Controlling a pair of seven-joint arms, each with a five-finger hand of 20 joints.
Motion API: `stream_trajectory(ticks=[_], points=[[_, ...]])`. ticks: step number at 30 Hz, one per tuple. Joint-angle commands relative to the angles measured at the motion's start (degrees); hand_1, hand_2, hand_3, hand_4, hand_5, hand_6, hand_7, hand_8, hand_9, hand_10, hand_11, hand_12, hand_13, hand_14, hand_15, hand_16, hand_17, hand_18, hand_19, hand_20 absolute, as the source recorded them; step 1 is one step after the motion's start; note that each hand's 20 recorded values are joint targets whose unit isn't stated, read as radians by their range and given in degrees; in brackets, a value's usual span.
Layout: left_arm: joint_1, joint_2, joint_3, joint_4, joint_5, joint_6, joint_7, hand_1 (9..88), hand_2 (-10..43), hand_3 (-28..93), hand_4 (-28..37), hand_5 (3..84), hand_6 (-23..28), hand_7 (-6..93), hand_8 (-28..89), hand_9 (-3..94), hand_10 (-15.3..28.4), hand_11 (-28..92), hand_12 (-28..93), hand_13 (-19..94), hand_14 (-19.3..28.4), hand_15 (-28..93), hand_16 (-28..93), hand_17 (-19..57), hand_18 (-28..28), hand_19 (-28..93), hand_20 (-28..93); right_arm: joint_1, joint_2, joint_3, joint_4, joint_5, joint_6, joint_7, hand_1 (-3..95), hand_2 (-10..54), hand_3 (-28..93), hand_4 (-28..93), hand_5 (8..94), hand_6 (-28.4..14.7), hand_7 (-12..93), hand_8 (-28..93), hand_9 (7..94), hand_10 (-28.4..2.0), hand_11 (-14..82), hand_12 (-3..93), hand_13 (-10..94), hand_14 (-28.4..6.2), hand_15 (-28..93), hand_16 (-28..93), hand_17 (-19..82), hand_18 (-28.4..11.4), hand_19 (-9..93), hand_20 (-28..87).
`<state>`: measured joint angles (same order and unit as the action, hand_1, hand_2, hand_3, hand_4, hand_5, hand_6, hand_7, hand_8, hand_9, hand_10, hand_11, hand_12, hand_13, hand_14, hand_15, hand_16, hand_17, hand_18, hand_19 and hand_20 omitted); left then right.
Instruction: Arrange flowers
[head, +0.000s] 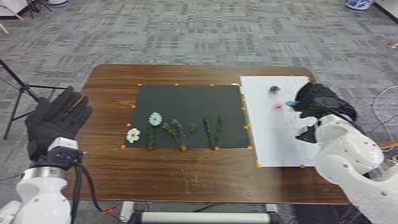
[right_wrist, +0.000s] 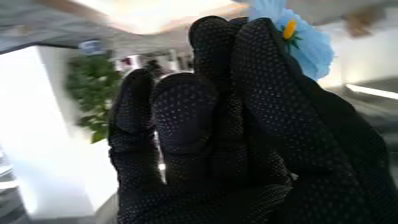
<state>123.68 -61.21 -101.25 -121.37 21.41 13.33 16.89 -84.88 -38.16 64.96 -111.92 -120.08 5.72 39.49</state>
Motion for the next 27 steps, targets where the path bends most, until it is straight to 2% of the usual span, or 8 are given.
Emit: stream_trajectory(ticks=[1,3,8,14,16,19,23,27], points=[[2.08,-0.80,-0.14,-0.09,0.15,0.38,0.15,24.4,18.8,71,-28.3,45.7,9.7,10.2,-8,34.9,15.4,21,10,26,15.5,28,-6,-6.4,15.6,38,10,18.55,-12.52,-14.65,4.72,0.89,0.31,-4.53,60.0,-9.5,68,-28,73.9,-1.1,32,5,81.1,-7.9,16.3,46.9,70,-7.3,69,35,33,-20.8,75,41],[1.37,-0.63,0.20,0.24,0.28,0.11,-0.22,24.4,18.8,71,-28.3,45.7,9.7,10.2,-8,34.9,15.4,21,10,26,15.5,28,-6,-6.4,15.6,38,10,22.37,-14.81,-19.20,6.89,0.85,-0.94,-5.40,60.0,-9.5,68,-28,74.0,-1.2,32,5,81.2,-7.9,16.3,46.9,70,-7.2,69,35,33,-20.8,75,41],[1.08,-0.15,0.48,0.37,0.43,-0.35,-0.44,24.3,18.9,71,-28.3,45.7,9.8,10.1,-8,34.9,15.3,21,10,26,15.5,28,-6,-6.5,15.7,38,10,29.88,-20.77,-28.27,13.08,2.64,-5.11,-7.26,60.2,-9.5,68,-28,74.3,-1.1,32,5,81.4,-7.9,16.3,46.7,71,-7.5,69,36,33,-20.9,75,41],[0.66,0.38,0.64,0.52,0.45,-0.67,-0.55,24.3,18.9,71,-28.3,45.6,9.7,10.2,-8,34.9,15.3,21,10,26,15.5,28,-5,-6.5,15.6,38,10,34.97,-26.25,-35.78,19.16,3.27,-5.22,-6.99,60.1,-9.5,68,-28,74.4,-1.0,32,5,81.7,-7.9,15.9,46.4,71,-7.5,69,35,33,-20.9,76,41],[0.33,0.47,0.67,0.67,0.93,-1.25,-0.81,24.3,18.9,71,-28.3,45.6,9.7,10.2,-8,34.9,15.3,21,10,26,15.4,28,-5,-6.5,15.6,38,10,35.68,-27.50,-36.70,19.56,3.74,-6.19,-6.93,60.0,-9.5,68,-28,74.3,-0.9,32,5,81.6,-7.8,15.7,46.5,71,-7.5,69,35,33,-20.8,76,41],[0.00,0.45,0.74,0.70,1.98,-2.50,-1.58,24.4,19.1,71,-28.3,45.6,9.7,10.1,-8,34.7,15.3,21,10,26,15.4,28,-5,-6.5,15.6,38,10,36.10,-28.93,-37.54,19.45,5.67,-4.91,-5.89,59.9,-9.5,68,-28,73.9,-0.8,32,5,81.4,-7.7,15.6,46.5,71,-7.5,69,35,33,-20.9,76,41],[-0.10,0.79,1.30,0.64,1.57,-1.91,-1.15,24.6,19.3,71,-28.3,45.4,9.6,10.0,-8,34.6,15.2,21,10,26,15.3,27,-6,-6.4,15.5,38,10,39.10,-30.67,-42.26,22.88,4.20,-3.68,-6.53,59.7,-9.5,69,-28,73.6,-0.9,32,5,81.2,-7.7,15.4,46.4,71,-7.5,69,35,33,-20.9,76,41],[-0.96,1.10,1.84,1.04,1.57,-2.19,-1.25,24.6,19.3,71,-28.3,45.3,9.5,9.7,-8,34.5,15.2,21,9,26,15.3,27,-5,-6.4,15.5,38,10,41.83,-32.38,-46.85,27.19,4.68,-2.56,-5.37,59.9,-9.5,68,-28,73.9,-0.6,32,3,81.4,-7.6,15.0,45.7,71,-7.3,69,35,34,-20.8,76,40]])
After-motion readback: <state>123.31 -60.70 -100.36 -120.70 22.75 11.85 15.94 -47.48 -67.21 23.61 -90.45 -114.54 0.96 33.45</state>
